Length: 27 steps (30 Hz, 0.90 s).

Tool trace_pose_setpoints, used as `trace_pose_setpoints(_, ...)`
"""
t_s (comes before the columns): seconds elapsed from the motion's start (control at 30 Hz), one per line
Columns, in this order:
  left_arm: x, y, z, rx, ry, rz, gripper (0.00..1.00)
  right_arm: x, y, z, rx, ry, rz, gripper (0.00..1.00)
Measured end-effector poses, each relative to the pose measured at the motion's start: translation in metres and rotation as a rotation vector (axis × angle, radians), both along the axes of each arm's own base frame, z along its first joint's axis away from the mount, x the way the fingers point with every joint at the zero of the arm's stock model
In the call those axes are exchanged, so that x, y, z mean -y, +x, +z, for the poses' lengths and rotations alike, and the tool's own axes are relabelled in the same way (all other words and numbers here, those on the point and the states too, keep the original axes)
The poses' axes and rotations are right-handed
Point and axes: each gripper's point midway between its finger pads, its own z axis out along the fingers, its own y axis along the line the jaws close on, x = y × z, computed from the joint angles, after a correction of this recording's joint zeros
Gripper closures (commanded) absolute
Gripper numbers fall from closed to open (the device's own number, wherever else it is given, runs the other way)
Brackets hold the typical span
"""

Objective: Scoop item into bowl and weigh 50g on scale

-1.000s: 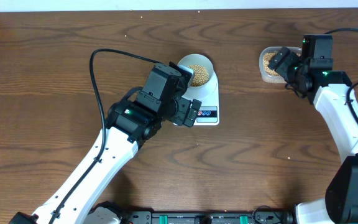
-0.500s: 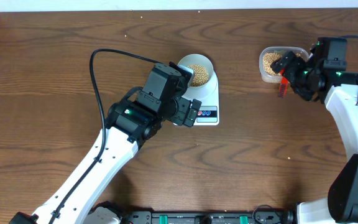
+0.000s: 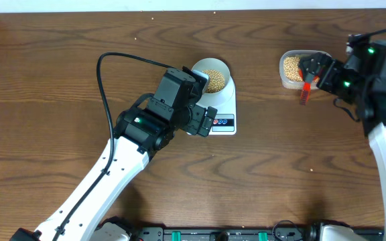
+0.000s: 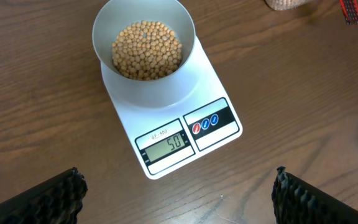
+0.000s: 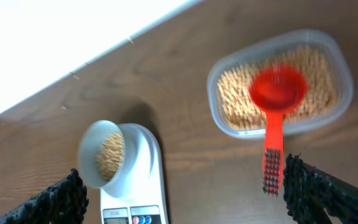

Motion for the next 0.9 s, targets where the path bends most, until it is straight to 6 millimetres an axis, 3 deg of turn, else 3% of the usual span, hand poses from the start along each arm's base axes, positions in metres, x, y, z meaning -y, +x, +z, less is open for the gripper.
trace_pose_setpoints(0.13,0.000,0.000,0.000,0.000,0.000,0.000,0.02,-0.002,-0.019,0.037,0.108,-0.035,0.019,0.01)
trace_pose_setpoints(0.33,0.000,0.000,0.000,0.000,0.000,0.000,0.02,-0.005,-0.049,0.054,0.130,-0.047,0.028,0.01)
trace_pose_setpoints(0.63,0.000,0.000,0.000,0.000,0.000,0.000,0.02,-0.006,-0.059,0.075,0.202,-0.059,0.028,0.01)
trace_pose_setpoints(0.9,0.000,0.000,0.000,0.000,0.000,0.000,0.02,-0.001,-0.077,0.121,0.382,-0.131,-0.001,0.01)
